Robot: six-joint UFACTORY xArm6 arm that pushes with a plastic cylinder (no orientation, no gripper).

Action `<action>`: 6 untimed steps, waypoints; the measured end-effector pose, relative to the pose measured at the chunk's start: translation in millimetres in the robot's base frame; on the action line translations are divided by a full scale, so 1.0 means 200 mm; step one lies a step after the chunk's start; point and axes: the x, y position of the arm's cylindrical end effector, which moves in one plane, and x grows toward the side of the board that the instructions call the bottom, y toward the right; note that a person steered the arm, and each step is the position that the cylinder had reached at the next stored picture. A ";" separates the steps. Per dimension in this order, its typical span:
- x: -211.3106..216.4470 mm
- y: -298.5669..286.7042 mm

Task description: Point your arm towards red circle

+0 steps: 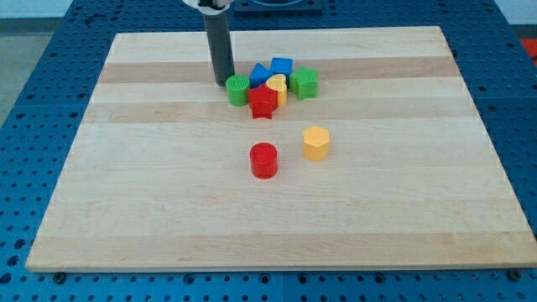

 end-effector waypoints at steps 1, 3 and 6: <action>0.06 -0.25; 0.71 -0.29; 1.05 0.20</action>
